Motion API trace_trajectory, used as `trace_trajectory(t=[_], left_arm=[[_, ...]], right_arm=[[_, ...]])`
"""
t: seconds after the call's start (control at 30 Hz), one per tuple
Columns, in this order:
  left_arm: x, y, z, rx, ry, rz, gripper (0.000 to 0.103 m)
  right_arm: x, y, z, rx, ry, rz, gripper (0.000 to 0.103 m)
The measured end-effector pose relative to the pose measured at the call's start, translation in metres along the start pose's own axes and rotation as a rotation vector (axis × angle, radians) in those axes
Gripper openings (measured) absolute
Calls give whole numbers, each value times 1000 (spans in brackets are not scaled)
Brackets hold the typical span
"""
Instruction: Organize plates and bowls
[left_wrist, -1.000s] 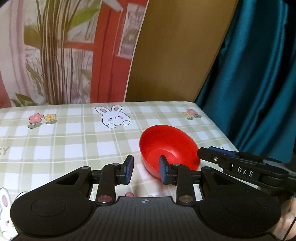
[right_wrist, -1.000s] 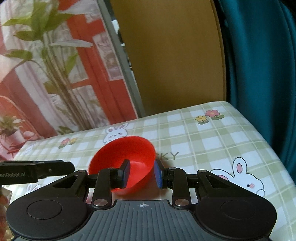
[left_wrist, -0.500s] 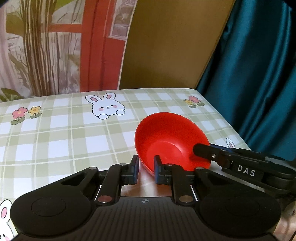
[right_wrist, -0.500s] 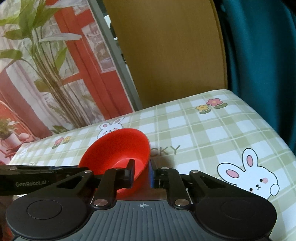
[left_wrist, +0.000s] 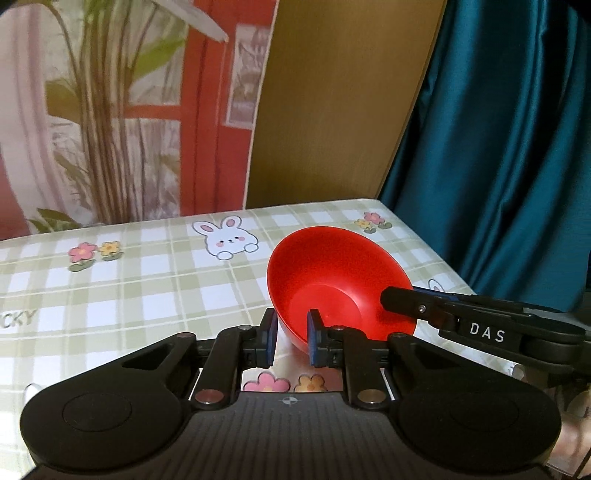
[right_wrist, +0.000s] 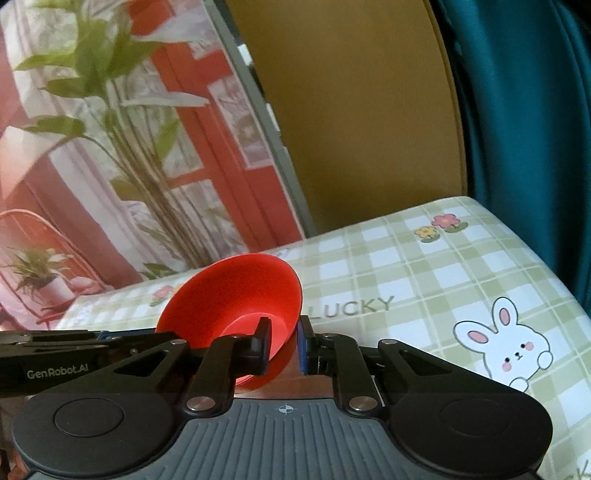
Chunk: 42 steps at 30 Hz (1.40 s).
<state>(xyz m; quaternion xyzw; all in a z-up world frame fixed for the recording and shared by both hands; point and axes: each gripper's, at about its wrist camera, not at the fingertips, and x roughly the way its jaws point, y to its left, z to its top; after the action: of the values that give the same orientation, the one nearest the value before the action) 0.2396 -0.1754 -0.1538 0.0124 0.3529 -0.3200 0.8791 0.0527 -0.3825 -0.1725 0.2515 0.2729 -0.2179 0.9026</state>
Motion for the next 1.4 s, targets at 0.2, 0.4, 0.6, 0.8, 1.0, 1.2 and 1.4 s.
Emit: trace_trajectory(t=[0.2,0.4,0.6,0.8,1.0,1.2,1.4], left_arm=[[-37,2,-11,-12,-37,-14,18],[-67,-4,-28,-7,-46,-54,19],[-85,-7,-46,-11,-37,-78,19],[-91,-9,-60,-24,-21,-95,19],[-91,-11,-70,-25,10,-103,19],[-83,-13,-78,-15,49,-102,20],[-76,-14,-82,-5,78,-98,20]], right_arm=[[-29,26,-6,-19,-12,22,15],[-56,41,-18,-34,-6,17,15],[-76,50,-33,-37,14,8,15],[-86,55,-47,-50,39,-11,16],[-89,55,-60,-53,74,-27,16],[-86,50,-68,-47,101,-32,16],[-82,46,-75,-40,129,-42,18]])
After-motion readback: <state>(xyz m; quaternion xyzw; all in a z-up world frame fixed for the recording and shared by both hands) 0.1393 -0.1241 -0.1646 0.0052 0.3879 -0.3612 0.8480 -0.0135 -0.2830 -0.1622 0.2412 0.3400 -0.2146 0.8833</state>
